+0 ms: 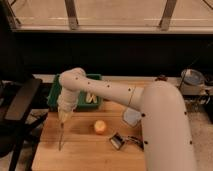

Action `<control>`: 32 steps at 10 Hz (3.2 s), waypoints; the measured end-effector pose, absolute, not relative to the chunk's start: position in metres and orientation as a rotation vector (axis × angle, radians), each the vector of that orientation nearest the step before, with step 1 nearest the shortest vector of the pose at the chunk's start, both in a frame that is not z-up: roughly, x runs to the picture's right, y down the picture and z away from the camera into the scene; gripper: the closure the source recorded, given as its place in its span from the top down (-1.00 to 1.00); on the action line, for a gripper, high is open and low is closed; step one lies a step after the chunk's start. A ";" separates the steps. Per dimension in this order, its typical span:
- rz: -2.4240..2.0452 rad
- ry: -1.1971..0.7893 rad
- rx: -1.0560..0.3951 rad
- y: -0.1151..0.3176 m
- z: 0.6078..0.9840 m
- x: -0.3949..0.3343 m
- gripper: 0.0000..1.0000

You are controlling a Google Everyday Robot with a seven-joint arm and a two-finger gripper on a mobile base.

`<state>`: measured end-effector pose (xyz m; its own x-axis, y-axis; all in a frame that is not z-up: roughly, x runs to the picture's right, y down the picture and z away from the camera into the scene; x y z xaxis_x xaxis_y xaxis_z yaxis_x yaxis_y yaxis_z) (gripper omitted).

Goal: Place fork in red bowl

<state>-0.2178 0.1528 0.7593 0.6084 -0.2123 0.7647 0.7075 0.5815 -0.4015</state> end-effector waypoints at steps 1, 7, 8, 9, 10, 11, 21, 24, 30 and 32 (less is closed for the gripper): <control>-0.598 -0.745 -0.739 0.148 0.752 -0.217 -1.00; -0.535 -0.727 -0.568 0.106 0.705 -0.169 -1.00; -0.522 -0.713 -0.544 0.099 0.698 -0.158 -1.00; -0.504 -0.693 -0.515 0.090 0.689 -0.146 -1.00; -0.483 -0.671 -0.493 0.082 0.684 -0.132 -1.00; -0.455 -0.638 -0.470 0.071 0.678 -0.115 -1.00; -0.158 -0.489 -0.472 0.030 0.688 0.042 -1.00; -0.158 -0.489 -0.473 0.030 0.688 0.042 -1.00; -0.062 -0.403 -0.440 0.014 0.693 0.090 -1.00; 0.008 -0.350 -0.414 0.005 0.691 0.138 -1.00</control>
